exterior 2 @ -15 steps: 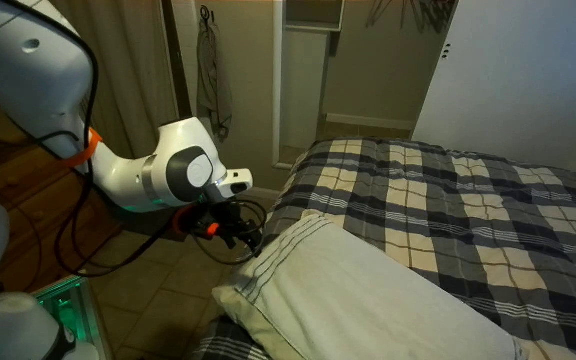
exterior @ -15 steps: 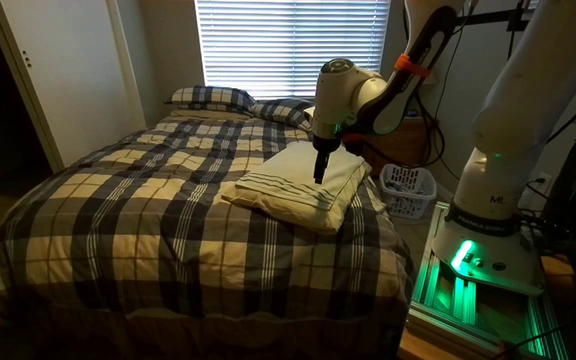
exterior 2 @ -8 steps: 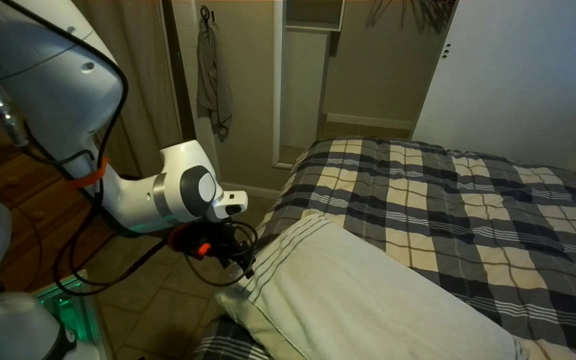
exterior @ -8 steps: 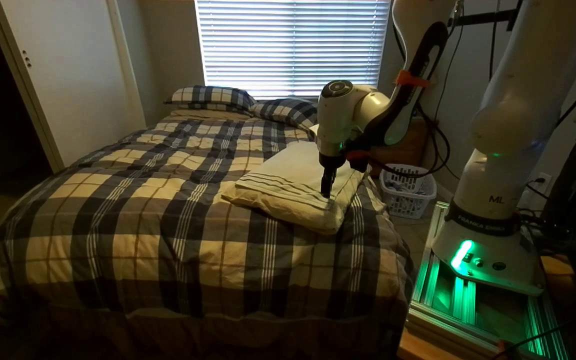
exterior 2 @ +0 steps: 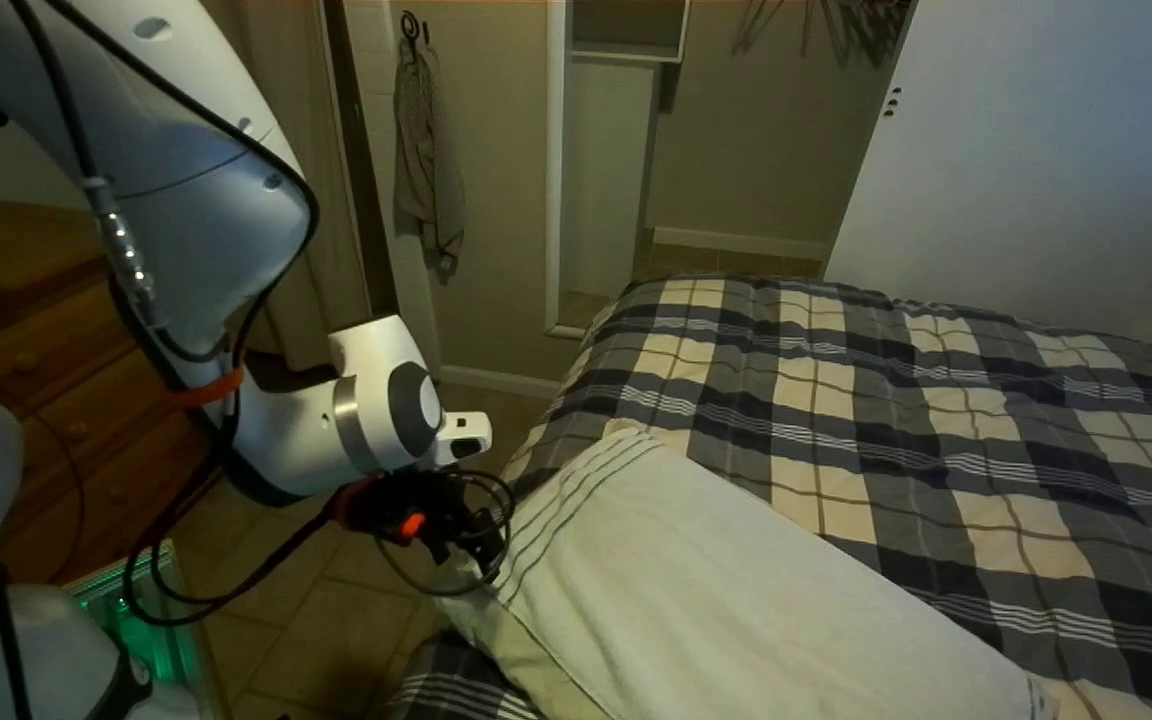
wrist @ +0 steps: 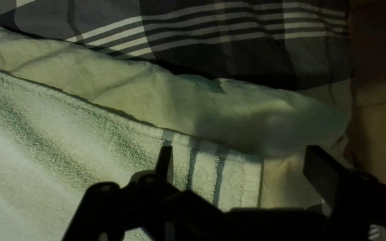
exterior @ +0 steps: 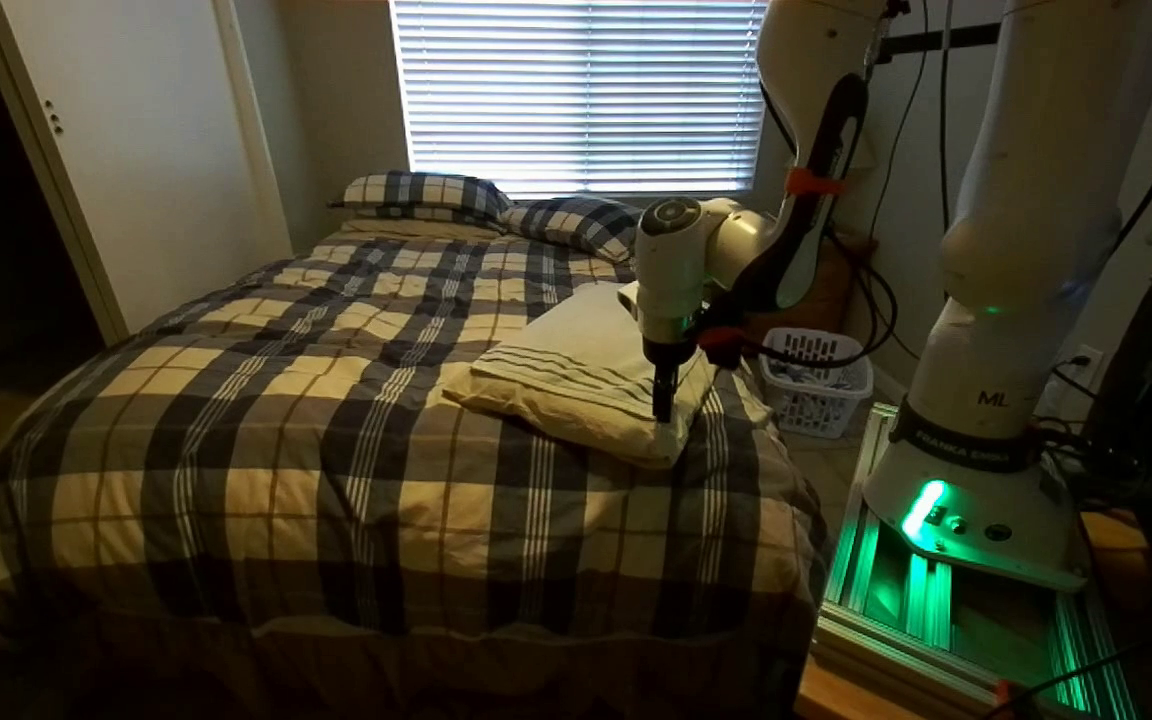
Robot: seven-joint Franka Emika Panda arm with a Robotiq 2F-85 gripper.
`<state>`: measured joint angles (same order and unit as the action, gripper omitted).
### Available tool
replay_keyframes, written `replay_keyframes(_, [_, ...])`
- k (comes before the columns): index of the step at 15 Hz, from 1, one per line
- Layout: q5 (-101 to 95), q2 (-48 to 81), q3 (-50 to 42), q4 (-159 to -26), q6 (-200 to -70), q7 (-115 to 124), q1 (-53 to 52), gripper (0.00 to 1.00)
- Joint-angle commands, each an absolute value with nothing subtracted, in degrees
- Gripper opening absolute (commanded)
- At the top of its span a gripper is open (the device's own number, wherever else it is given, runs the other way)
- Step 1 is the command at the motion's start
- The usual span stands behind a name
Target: Fold the towel
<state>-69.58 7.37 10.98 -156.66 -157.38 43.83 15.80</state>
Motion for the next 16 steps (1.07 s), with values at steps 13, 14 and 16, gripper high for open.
replay_keyframes(13, [-82.9,15.3,8.3,-150.4,-157.7,52.5,15.7,1.0])
replay_keyframes(14, [-83.2,15.6,8.3,-150.2,-157.8,52.8,15.7,0.86])
replay_keyframes(16, [-83.2,15.8,8.2,-150.0,-157.9,52.8,15.7,0.69])
